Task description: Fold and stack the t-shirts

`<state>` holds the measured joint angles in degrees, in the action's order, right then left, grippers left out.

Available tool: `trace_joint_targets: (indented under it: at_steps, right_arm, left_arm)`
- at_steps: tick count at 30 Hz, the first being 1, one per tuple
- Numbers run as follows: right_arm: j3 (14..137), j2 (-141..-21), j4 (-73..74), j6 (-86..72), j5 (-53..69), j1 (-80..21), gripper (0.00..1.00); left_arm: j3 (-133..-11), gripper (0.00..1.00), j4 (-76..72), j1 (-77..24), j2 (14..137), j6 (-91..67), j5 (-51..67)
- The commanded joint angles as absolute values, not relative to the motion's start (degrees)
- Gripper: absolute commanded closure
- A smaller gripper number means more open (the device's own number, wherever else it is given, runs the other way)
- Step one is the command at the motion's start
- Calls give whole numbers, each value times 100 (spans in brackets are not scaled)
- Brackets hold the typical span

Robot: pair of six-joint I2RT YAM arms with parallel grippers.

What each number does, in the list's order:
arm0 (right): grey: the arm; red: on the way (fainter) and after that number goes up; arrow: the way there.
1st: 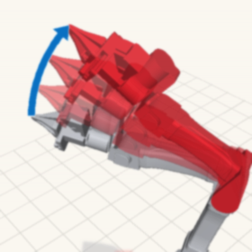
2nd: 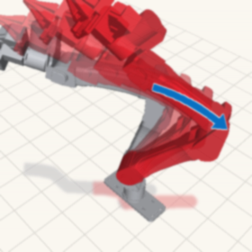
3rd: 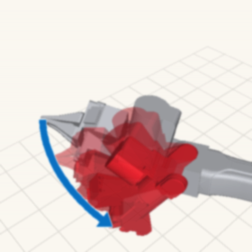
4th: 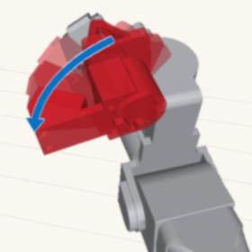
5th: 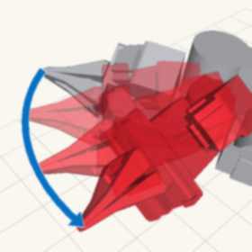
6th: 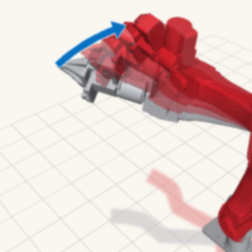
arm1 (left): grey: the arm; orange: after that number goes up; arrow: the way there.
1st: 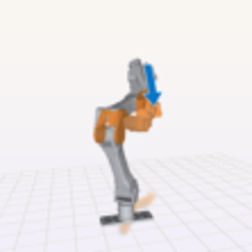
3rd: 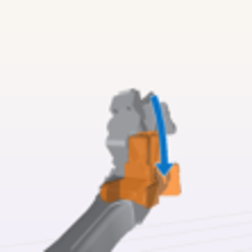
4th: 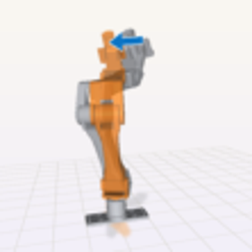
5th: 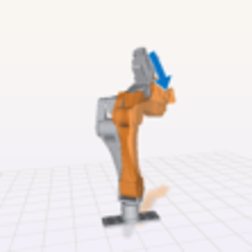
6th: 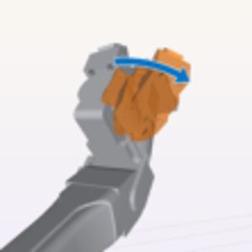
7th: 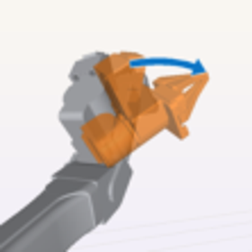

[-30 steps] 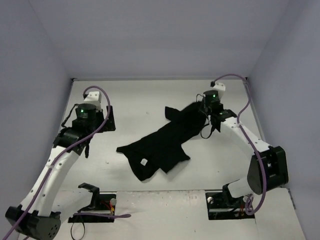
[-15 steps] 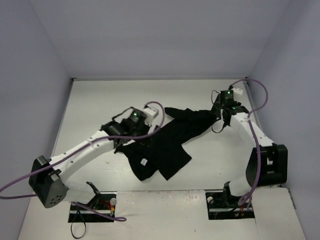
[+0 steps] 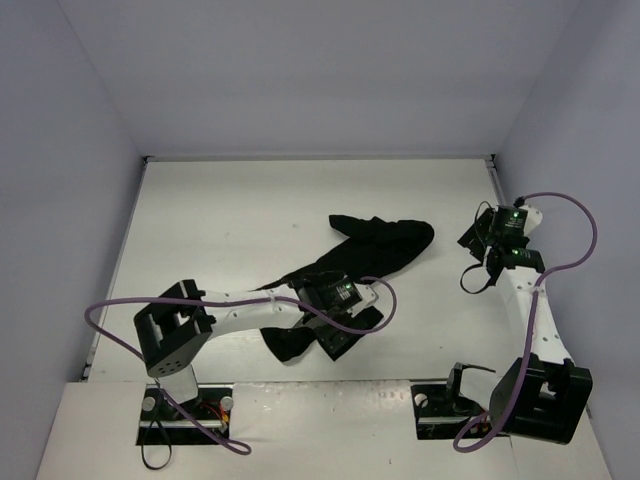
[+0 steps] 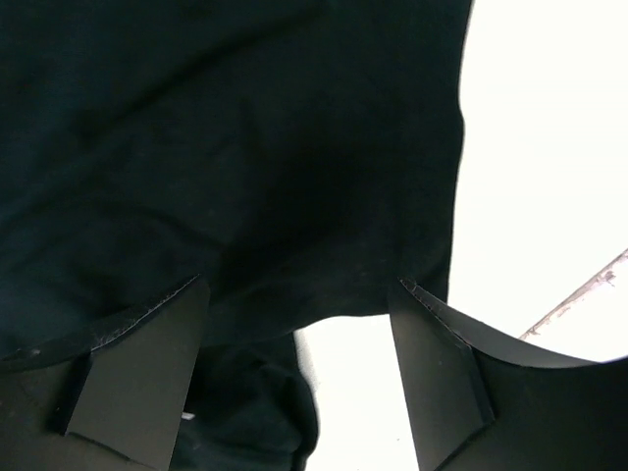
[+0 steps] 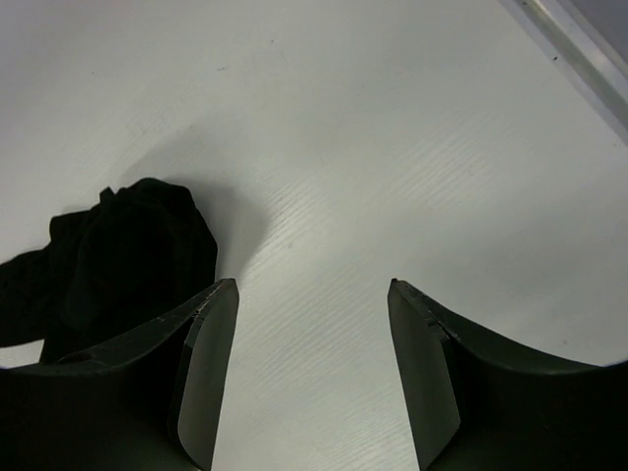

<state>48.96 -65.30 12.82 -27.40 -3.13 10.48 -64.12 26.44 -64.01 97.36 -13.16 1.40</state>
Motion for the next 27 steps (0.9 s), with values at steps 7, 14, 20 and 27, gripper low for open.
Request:
trace_joint_targets:
  at_steps: [7, 14, 20, 27]
  right_arm:
    - [4735, -6378, 1230, -2848, 196, 1072, 40]
    - [4744, -6392, 1230, -2788, 301, 1072, 40]
    - [4704, -6328, 1223, -2761, 372, 1072, 39]
    - [4702, -6299, 1230, -2789, 486, 1072, 39]
  left_arm:
    - [-6632, 30, 2455, -6618, 10011, -1281, 553]
    - [-6740, 27, 2711, -7011, 9657, -1338, -20]
    - [-6842, 27, 2869, -7137, 9327, -1312, -185]
    - [-6898, 27, 2867, -7277, 9638, -1387, -22]
